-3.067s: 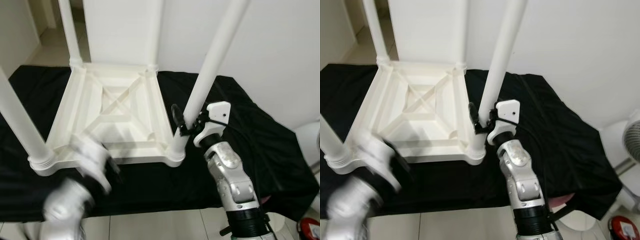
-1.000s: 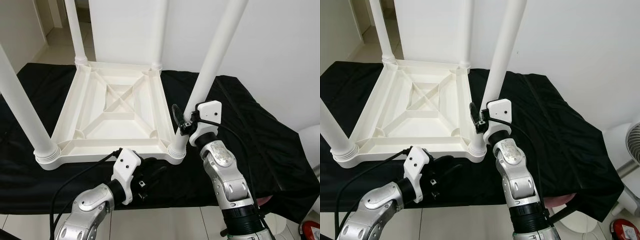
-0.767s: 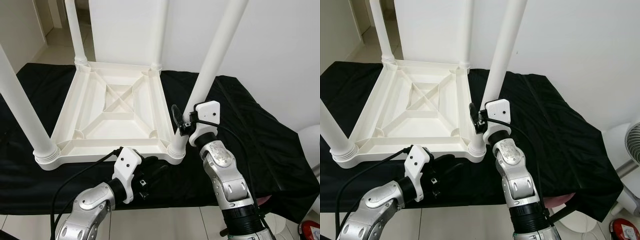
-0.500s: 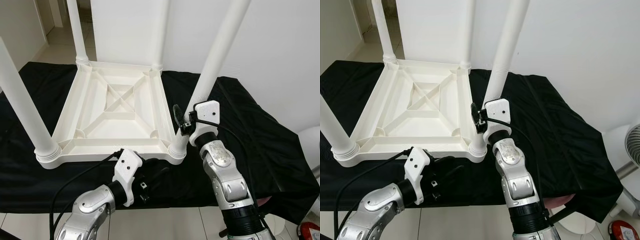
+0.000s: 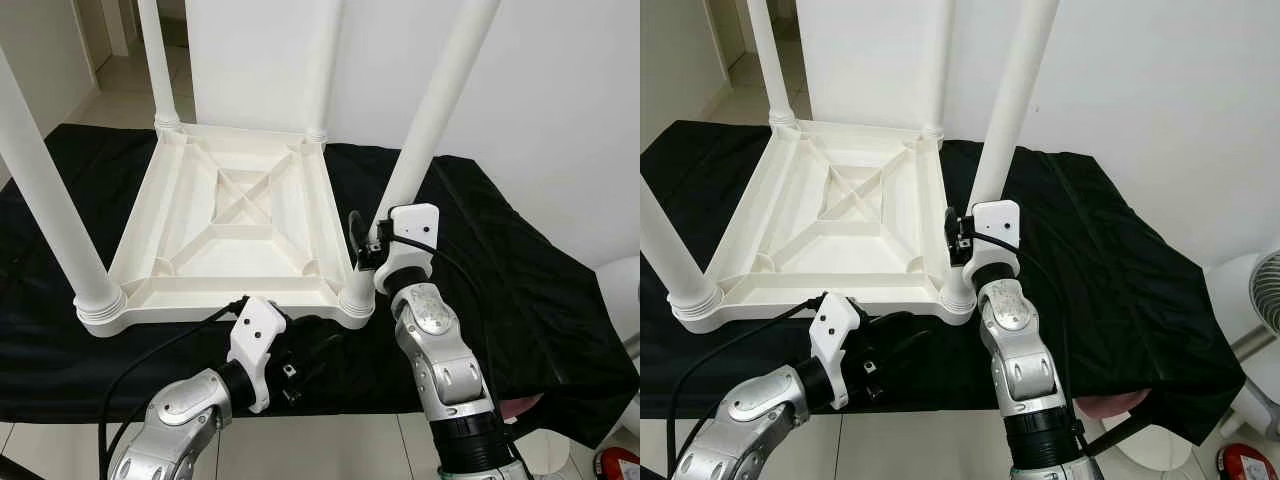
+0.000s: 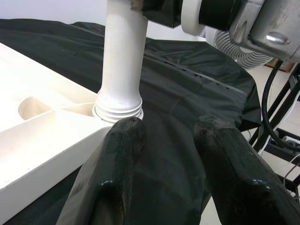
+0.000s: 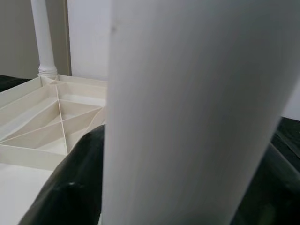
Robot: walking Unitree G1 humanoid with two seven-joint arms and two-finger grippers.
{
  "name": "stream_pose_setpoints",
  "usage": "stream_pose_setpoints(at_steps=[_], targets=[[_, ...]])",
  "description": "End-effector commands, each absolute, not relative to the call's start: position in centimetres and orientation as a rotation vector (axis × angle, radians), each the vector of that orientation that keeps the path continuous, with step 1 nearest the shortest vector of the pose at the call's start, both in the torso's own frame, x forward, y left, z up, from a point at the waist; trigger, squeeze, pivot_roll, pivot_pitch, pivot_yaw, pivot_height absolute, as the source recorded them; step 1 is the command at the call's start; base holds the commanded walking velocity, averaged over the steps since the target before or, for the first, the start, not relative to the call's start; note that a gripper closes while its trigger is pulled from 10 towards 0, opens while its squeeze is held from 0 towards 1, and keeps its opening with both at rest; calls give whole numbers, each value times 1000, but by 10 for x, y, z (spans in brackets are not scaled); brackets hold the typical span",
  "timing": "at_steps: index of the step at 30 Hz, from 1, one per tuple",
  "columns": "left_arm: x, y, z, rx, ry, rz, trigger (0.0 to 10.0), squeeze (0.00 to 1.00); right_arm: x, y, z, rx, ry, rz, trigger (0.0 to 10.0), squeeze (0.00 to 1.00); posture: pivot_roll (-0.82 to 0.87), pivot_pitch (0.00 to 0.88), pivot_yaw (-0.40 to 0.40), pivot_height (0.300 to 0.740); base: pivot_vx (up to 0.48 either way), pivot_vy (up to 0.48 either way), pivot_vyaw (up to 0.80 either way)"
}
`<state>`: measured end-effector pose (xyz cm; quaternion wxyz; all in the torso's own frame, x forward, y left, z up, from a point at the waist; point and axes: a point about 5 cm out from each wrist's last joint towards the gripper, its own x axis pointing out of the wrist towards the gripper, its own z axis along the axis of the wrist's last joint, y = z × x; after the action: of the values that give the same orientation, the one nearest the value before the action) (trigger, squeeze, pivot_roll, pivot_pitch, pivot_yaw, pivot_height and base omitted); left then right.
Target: Building children table
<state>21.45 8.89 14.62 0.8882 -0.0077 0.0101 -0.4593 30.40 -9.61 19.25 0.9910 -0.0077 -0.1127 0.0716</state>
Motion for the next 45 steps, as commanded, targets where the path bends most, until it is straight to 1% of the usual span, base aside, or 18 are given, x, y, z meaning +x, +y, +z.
stream_pose_setpoints(at_steps=[1,10,13,19,26,27,28,44,45], targets=[[215,86,146,-20,31,-954,10000,0,305,-99,188,-10,-202,116,10000,0,50,0,-121,740,0,0,0],[214,84,147,-26,30,-959,10000,0,306,-96,190,10,-196,100,10000,0,46,0,-122,740,0,0,0],[214,79,149,-33,25,-979,10000,0,310,-92,196,10,-213,99,10000,0,38,0,-119,740,0,0,0],[215,77,151,-37,18,-983,10000,0,311,-91,199,16,-221,100,10000,0,34,0,-120,740,0,0,0],[217,73,155,-49,0,-987,10000,0,313,-84,210,75,-248,115,10000,0,31,0,-123,740,0,0,0],[217,73,155,-52,-3,-986,10000,0,314,-83,212,77,-255,115,10000,984,32,0,-124,740,0,0,0],[217,73,156,-55,-4,-985,10000,0,315,-84,214,72,-258,113,10000,0,32,0,-124,740,0,0,0],[217,70,158,-56,-9,-995,10000,0,315,-85,213,71,-251,108,10000,0,21,0,-119,740,0,0,0],[217,69,159,-55,-10,-1002,10000,0,317,-87,209,117,-227,91,10000,0,18,0,-117,740,0,0,0]])
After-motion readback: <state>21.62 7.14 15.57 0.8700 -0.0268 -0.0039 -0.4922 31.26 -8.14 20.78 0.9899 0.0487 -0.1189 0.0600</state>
